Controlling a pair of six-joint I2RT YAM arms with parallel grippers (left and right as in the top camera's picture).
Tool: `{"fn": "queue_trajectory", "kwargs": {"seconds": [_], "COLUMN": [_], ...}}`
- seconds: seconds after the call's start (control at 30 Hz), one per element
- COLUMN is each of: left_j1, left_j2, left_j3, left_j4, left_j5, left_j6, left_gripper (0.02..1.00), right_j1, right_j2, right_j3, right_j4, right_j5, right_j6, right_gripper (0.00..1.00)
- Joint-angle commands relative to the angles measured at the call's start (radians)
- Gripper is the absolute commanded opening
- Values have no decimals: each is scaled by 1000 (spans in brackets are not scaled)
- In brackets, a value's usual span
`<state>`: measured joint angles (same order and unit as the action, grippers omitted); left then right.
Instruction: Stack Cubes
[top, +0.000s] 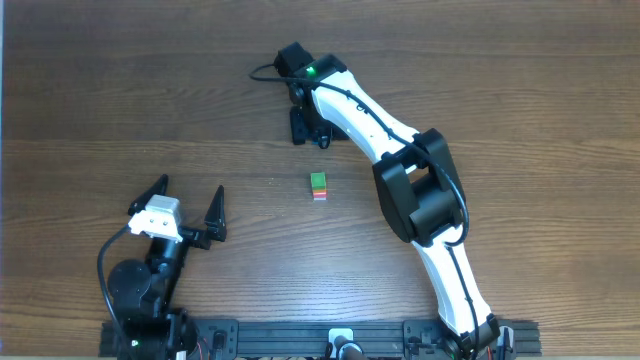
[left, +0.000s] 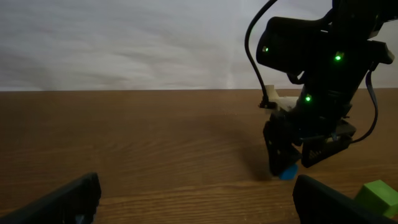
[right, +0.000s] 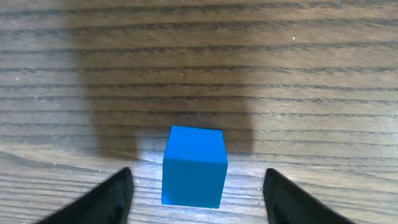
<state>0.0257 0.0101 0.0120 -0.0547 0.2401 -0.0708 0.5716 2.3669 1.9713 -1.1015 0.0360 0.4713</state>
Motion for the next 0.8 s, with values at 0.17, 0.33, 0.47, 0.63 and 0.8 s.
{"fn": "queue_trajectory", "kwargs": {"seconds": [0.17, 0.33, 0.47, 0.63, 0.8], "left_j1": [5, 5, 5, 5, 5], "left_j2": [-5, -5, -5, -5, -5], "left_j3": [-6, -6, -6, -6, -6], "left_j4": [3, 3, 3, 3, 3], "left_j5": [14, 14, 14, 14, 14], "left_j6": [14, 14, 14, 14, 14], "left_gripper": [998, 996, 998, 998, 1000], "right_j1": [-7, -7, -7, -7, -7], "right_j2": [25, 25, 25, 8, -60], "right_j3": [7, 7, 9, 27, 54], "right_j4": [2, 3, 2, -10, -50], "right_j5": [-13, -13, -13, -21, -19], "right_j6": [15, 15, 21, 21, 21], "right_gripper": [332, 244, 213, 202, 189]}}
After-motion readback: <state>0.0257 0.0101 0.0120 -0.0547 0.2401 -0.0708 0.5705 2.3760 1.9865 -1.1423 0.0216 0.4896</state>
